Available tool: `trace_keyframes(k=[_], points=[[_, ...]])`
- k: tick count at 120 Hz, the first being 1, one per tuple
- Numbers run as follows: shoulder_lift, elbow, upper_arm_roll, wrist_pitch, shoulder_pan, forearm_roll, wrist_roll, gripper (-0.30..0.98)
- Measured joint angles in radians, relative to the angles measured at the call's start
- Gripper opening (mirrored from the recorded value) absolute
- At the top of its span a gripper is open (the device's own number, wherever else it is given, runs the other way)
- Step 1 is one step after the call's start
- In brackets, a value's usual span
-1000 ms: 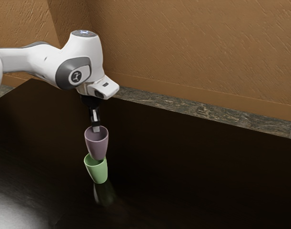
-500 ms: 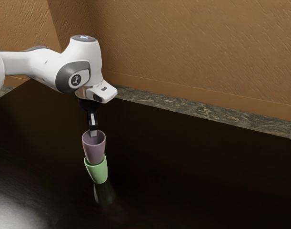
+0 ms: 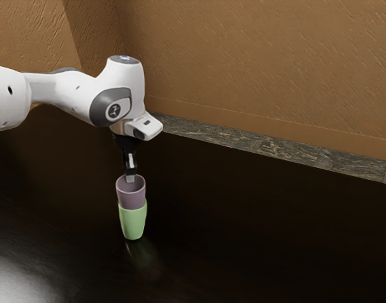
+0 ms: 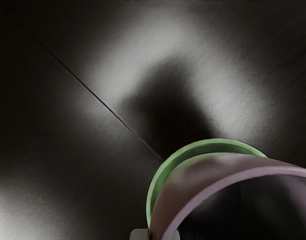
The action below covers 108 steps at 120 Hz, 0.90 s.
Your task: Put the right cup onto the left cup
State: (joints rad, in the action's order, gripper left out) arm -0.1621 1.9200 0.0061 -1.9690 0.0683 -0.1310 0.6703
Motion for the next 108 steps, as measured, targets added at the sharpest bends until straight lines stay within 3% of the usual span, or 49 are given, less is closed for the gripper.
trace_keyframes(k=[29,51,64,83,108], points=[[0.028,0.020,0.001,0.003,0.003,0.009,-0.005,-0.10],[0.029,0.014,0.001,0.009,0.003,0.011,0.000,0.29],[0.044,0.011,0.001,0.015,0.004,0.007,0.004,0.45],[0.070,-0.031,0.012,0.041,0.026,0.008,0.018,0.57],[0.089,-0.181,0.083,0.148,0.088,0.027,0.056,0.64]])
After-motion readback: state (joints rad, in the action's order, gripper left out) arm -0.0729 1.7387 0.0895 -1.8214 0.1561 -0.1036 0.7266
